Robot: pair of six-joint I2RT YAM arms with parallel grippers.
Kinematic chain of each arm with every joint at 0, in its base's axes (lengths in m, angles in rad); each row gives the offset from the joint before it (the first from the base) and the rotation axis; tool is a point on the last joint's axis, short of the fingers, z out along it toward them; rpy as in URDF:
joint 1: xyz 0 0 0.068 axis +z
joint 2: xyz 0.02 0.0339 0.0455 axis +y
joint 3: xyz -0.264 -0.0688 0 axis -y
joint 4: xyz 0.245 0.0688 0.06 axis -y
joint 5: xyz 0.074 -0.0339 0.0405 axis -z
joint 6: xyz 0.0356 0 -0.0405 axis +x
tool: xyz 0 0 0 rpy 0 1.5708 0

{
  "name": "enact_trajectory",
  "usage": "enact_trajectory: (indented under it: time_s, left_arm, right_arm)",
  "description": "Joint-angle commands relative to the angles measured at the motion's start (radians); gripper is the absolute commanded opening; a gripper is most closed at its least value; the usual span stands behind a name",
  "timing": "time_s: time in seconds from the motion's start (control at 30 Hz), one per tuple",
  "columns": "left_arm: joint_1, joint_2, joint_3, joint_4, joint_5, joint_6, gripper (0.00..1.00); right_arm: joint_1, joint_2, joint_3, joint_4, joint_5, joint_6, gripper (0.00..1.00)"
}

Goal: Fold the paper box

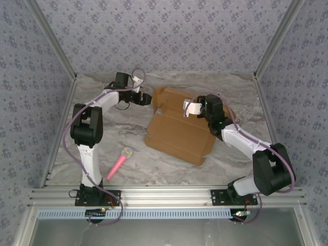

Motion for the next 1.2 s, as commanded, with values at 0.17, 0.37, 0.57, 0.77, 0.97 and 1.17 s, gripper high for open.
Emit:
enact_trajectory:
  time_s: [0.17,0.37,0.57,0.77,0.97,1.17]
  left_arm:
    - [-0.021,0.061,0.105,-0.123,0.113,0.143,0.61]
    - [-0.042,0.064,0.122,-0.142,0.153,0.191,0.61]
    - [-0.059,0.057,0.112,-0.142,0.170,0.227,0.61]
    - [-0.063,0.044,0.109,-0.135,0.184,0.238,0.61]
    - [-0.061,0.049,0.138,-0.156,0.203,0.253,0.61]
    - [-0.052,0.070,0.181,-0.189,0.200,0.256,0.61]
  right_arm:
    - [0.010,0.013,-0.064,0.162,0.028,-0.097,0.00]
    - [0.010,0.020,-0.057,0.147,0.031,-0.088,0.00]
    - [0.008,0.022,-0.046,0.121,0.031,-0.062,0.00]
    - [0.008,0.021,-0.044,0.117,0.034,-0.062,0.00]
    - [0.008,0.021,-0.043,0.112,0.034,-0.062,0.00]
    - [0.009,0.021,-0.043,0.111,0.034,-0.060,0.00]
